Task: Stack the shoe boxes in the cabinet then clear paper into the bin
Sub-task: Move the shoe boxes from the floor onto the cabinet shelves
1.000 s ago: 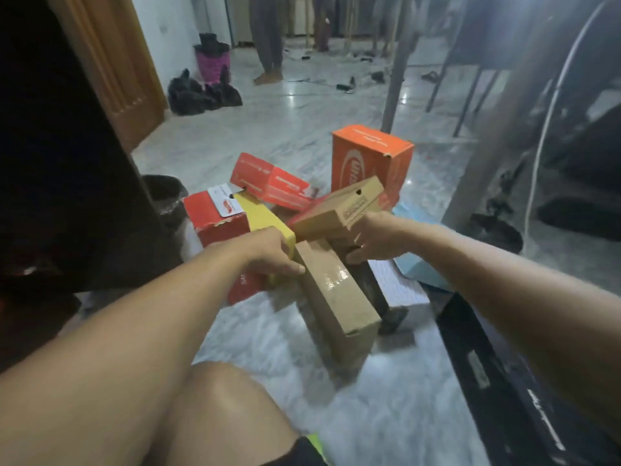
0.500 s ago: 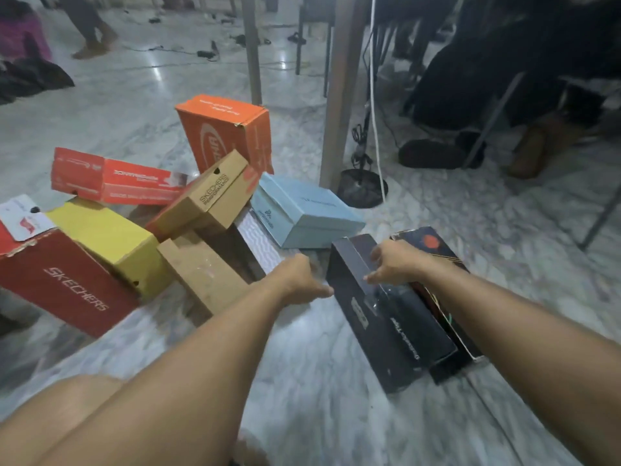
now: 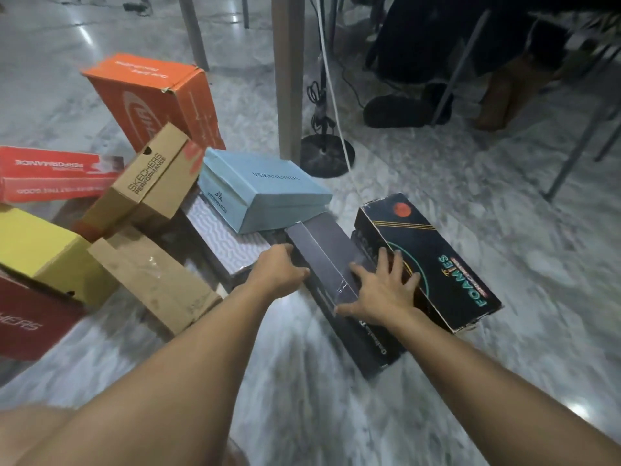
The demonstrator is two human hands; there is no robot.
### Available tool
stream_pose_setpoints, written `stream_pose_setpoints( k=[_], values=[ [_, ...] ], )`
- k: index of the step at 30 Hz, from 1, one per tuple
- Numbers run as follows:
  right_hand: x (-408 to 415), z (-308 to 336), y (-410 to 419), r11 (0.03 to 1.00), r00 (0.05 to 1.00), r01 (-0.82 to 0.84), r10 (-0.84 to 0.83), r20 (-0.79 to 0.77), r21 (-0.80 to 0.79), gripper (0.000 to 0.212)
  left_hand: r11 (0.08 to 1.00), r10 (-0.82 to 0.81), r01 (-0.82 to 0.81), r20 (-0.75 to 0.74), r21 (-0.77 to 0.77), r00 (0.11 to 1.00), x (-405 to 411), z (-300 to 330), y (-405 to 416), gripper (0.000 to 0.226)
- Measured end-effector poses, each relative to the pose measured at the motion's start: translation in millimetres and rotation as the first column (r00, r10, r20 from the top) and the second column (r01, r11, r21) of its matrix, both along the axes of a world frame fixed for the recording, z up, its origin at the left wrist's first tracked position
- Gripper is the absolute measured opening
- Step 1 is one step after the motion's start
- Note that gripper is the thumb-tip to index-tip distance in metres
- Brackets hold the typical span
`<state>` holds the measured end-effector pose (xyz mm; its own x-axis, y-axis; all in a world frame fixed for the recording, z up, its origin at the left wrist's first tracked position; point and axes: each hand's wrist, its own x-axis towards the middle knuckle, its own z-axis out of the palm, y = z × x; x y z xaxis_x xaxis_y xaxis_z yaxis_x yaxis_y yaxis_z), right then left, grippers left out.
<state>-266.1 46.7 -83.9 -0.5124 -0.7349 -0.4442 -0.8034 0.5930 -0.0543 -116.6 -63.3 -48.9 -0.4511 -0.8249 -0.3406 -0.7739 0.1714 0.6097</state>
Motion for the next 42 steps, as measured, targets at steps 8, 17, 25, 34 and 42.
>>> stream_pose_setpoints(
  k=[8,17,25,34,42],
  values=[
    [28.5,-3.9,50.3,0.991,0.989,0.055,-0.038,0.143,-0.12,0.096,0.98,0.183,-0.181,-0.018,0.088,0.983,10.4,-12.7,-5.3,0.044],
    [-16.5,-4.0,51.6,0.992,0.787,0.076,0.005,0.617,-0.104,0.076,0.921,0.304,-0.285,-0.034,0.264,0.952,22.9,-40.0,-6.0,0.03],
    [-4.2,-27.4,61.9,0.948,0.987,0.016,0.036,0.155,-0.318,0.047,0.893,0.337,-0.34,0.065,0.293,0.939,45.4,-49.9,0.1,0.027],
    [19.9,-45.8,100.5,0.896,0.867,0.442,-0.415,0.278,-0.041,0.083,0.868,0.053,-0.185,0.284,0.46,0.957,65.7,-50.5,9.4,0.044],
    [30.2,5.3,94.1,0.857,0.83,0.494,-0.416,0.371,-0.146,0.09,0.932,-0.066,-0.037,0.27,0.359,0.96,83.0,-16.9,8.0,0.056]
  ],
)
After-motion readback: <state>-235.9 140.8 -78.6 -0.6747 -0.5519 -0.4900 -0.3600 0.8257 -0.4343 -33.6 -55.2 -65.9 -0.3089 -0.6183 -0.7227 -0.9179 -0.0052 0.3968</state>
